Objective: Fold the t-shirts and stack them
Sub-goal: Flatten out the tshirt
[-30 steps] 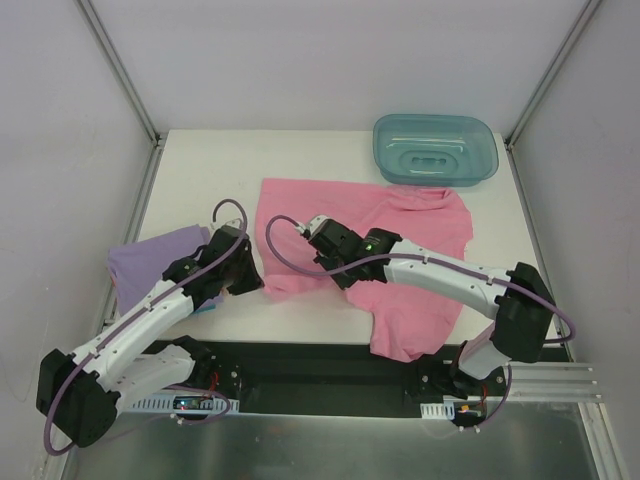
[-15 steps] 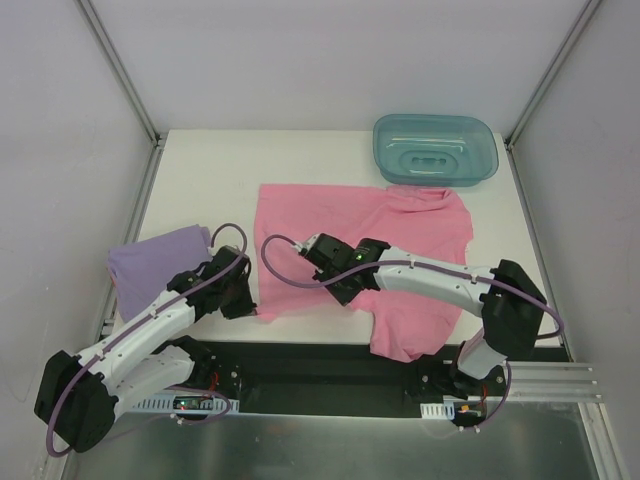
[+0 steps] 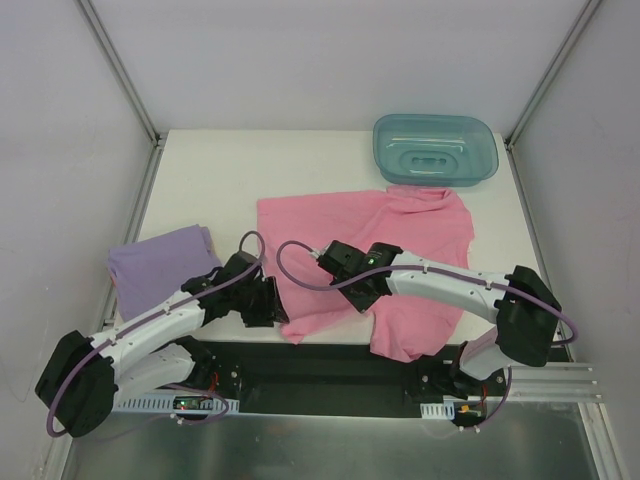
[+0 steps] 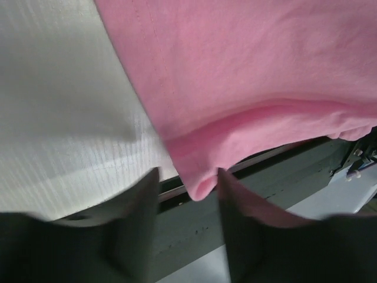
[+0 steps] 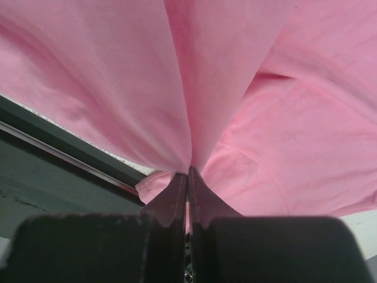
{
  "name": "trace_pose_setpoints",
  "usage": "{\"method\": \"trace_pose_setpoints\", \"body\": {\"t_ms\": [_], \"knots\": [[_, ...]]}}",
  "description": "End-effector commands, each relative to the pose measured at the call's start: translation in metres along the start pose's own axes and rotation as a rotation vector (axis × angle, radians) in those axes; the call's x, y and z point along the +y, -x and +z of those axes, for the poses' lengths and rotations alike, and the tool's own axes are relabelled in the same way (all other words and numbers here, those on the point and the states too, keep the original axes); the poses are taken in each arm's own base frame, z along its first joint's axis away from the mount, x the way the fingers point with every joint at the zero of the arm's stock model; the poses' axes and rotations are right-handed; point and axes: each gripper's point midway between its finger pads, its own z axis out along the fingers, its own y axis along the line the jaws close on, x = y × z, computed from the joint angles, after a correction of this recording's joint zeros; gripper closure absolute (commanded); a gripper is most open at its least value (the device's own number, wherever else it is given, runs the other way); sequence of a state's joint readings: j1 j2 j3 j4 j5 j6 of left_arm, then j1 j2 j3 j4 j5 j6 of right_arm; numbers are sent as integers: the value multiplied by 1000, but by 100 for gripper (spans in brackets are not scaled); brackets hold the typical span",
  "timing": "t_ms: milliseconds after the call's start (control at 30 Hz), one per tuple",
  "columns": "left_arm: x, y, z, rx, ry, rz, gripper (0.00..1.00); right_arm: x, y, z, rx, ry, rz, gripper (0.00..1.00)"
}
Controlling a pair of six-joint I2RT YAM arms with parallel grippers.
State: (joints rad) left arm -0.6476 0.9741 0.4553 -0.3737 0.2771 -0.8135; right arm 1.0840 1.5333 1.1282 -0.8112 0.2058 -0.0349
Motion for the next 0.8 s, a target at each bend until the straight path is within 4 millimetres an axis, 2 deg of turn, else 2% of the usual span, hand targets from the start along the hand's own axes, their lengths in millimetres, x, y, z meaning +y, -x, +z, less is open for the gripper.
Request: {"method": "trace_pose_setpoints", "body": {"t_ms": [0,33,100,267,300,400,433,533,633,700,767], "knots": [[-4,-15,6,51,-32,-10,43,-3,-2,-3,13,-17,31,99],[-4,-18,6,58,-35,-14,38,-1,1,-3,7,-10,31,99],[-8,-24,10,68,-54,-17,34,-1,3,-3,4,-7,30,99],[-18,-40,14,91,-84,-35,34,-1,2,-2,12,-8,36,99],[-16,-47,15,98,-80,-27,34,-1,2,-3,9,-6,38,99],[-12,-49,20,63,-78,-68,35,1,3,-1,8,1,39,99],[-20,-48,21,46,-118,-63,36,1,5,-1,2,3,40,99],[-14,-44,28,11,-91,-91,46,2,4,0,5,2,38,99],[-14,-33,31,-32,-67,-90,50,3,4,0,-1,7,67,99],[-23,-29,31,-38,-80,-66,52,3,4,0,0,7,67,99],[-26,-30,33,-21,-75,-53,58,3,5,-1,-5,7,72,99]]}}
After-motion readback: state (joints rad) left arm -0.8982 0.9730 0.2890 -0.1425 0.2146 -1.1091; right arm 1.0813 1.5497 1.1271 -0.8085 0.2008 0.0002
